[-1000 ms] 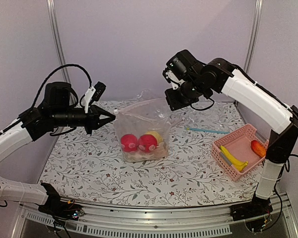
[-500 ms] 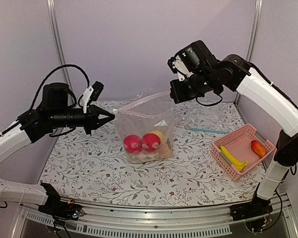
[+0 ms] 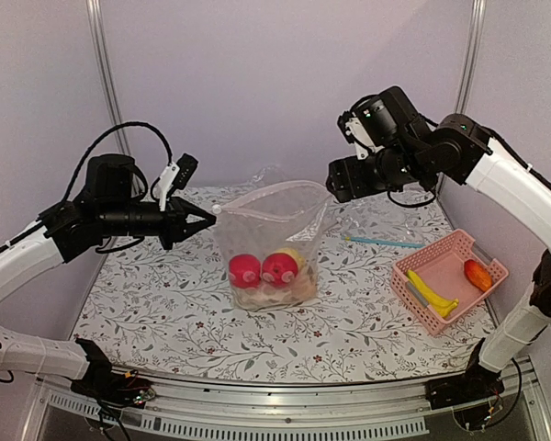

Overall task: Place the food in the zip-top bag and seal the zipper
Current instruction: Adjust the zipper food storage bag at the center of the board, then adjust the fake fruit in the bin.

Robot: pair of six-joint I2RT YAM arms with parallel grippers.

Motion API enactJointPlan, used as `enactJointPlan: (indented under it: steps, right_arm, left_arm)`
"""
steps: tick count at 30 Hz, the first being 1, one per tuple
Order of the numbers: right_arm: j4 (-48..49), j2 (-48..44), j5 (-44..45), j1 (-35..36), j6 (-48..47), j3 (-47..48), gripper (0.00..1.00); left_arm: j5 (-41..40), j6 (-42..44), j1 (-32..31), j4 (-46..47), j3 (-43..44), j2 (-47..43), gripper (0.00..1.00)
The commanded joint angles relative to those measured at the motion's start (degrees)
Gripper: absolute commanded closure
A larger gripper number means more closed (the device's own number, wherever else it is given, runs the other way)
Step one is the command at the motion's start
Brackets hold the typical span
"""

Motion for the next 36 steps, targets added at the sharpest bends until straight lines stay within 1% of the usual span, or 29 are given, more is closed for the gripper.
enactJointPlan:
  steps: [1, 4, 11, 15, 21, 24, 30, 32, 34, 36]
  right_arm:
    - [-0.4, -9.2, 6.4, -2.4, 2.2, -6.1, 0.16]
    - [-1.5, -14.8, 7.0, -6.1, 4.9, -12.2, 0.11]
    - [-2.5, -25.5, 5.4, -22.0, 9.7, -29.3, 0.01]
    - [-2.4, -26.6, 4.7, -31.3, 8.8, -37.2, 0.01]
    - [1.0, -21.8, 1.2, -43.8, 3.9, -45.0, 0.01]
    - [3.3, -19.0, 0.0, -47.9, 1.5, -46.9, 0.01]
    - [5.5, -9.4, 3.3, -50.1, -3.5, -46.7, 0.07]
    - [5.7, -5.6, 2.6, -50.9, -4.2, -45.7, 0.1]
    - [6.8, -3.0, 2.9, -51.2, -4.6, -44.9, 0.11]
    - [7.3, -0.1, 5.6, -51.2, -4.9, -43.7, 0.1]
  left_arm:
    - [-0.4, -0.1, 0.4, 0.4, 0.6, -0.6, 1.0]
    - [-0.5, -0.2, 0.4, 0.5, 0.5, -0.3, 1.0]
    - [-0.4, -0.6, 0.4, 0.7, 0.5, 0.0, 1.0]
    - [-0.7, -0.6, 0.4, 0.9, 0.4, 0.0, 1.0]
    - [-0.7, -0.6, 0.4, 0.7, 0.5, -0.2, 1.0]
    - [-1.1, -0.4, 0.4, 0.6, 0.5, -0.4, 1.0]
    - [-1.3, -0.2, 0.4, 0.1, 0.8, -0.6, 1.0]
    - [-1.5, -0.1, 0.5, 0.0, 0.8, -0.7, 1.0]
    - [-1.5, -0.1, 0.5, -0.1, 0.8, -0.8, 1.0]
    - [-1.5, -0.1, 0.4, -0.1, 0.8, -0.9, 1.0]
